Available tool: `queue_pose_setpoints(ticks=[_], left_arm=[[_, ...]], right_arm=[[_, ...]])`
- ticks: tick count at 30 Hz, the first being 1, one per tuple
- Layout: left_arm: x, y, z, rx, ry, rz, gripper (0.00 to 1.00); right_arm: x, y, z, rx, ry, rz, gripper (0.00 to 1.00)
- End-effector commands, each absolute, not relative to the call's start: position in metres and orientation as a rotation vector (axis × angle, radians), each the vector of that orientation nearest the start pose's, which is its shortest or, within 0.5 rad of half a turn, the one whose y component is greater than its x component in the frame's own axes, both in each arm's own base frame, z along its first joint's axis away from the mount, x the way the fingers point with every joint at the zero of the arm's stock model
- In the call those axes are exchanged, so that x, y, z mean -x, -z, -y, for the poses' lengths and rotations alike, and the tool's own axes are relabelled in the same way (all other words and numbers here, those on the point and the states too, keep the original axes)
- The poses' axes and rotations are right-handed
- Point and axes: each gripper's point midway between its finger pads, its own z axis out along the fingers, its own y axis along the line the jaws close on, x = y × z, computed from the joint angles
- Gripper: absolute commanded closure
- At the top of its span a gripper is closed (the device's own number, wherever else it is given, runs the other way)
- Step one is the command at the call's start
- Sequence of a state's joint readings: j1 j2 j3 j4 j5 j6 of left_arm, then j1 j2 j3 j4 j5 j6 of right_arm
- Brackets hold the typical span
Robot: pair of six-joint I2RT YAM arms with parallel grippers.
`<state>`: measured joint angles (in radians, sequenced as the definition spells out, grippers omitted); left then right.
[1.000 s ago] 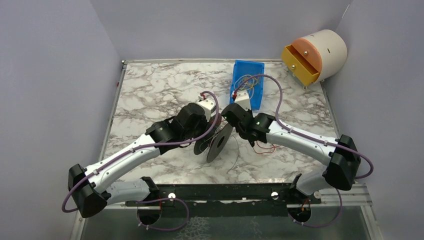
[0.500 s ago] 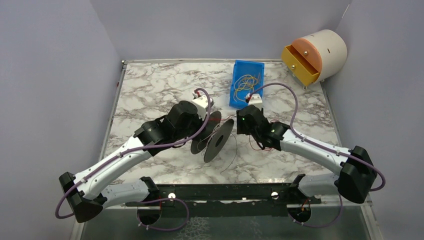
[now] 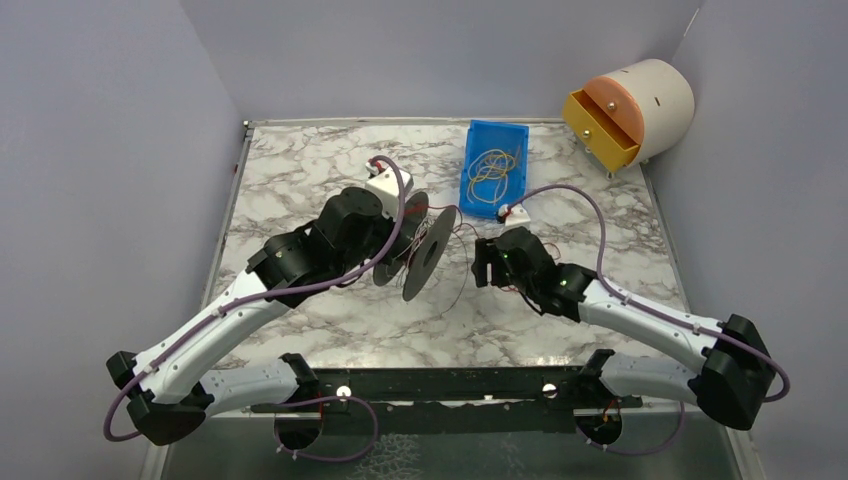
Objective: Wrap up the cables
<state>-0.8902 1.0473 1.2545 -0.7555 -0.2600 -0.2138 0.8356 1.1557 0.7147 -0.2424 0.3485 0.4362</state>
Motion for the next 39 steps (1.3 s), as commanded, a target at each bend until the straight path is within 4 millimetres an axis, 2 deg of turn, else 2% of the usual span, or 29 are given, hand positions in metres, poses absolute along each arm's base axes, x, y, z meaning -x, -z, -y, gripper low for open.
queue_pose_setpoints(ticks=[1,8,14,20,25,29,35,39], left_arm=[[-0.228,-0.334,0.2,-0.468,0.368,-1.933,1.0],[-0.225,-0.34,0.199,-0.472,0.382,-1.925,1.0],[-0.221,-0.339,0.199,-0.48,0.399,-1.932,1.0],[-0.219,-0.335,0.2,-0.488,0.412,-1.943,1.0],[-0.217,-0.335,0.2,-0.49,0.42,-1.947,1.0],[-0.216,-0.334,0.201,-0.491,0.426,-1.95,1.0],[-0.214,-0.339,0.199,-0.482,0.437,-1.939,1.0],[-0.212,-0.339,0.196,-0.482,0.435,-1.941,1.0]], right_arm=[[-0.249,-0.13,-0.207,0.229,-0.341,-2.163,0.27],[-0.249,-0.116,-0.204,0.229,-0.314,-2.178,0.25],[-0.257,-0.103,-0.214,0.26,-0.331,-2.185,0.27],[-0.258,-0.081,-0.232,0.371,-0.409,-2.224,0.32],[-0.259,-0.06,-0.233,0.421,-0.413,-2.273,0.33],[-0.267,-0.052,-0.233,0.417,-0.391,-2.305,0.35],[-0.271,-0.042,-0.23,0.393,-0.359,-2.339,0.48],[-0.274,-0.042,-0.224,0.347,-0.332,-2.339,0.75]])
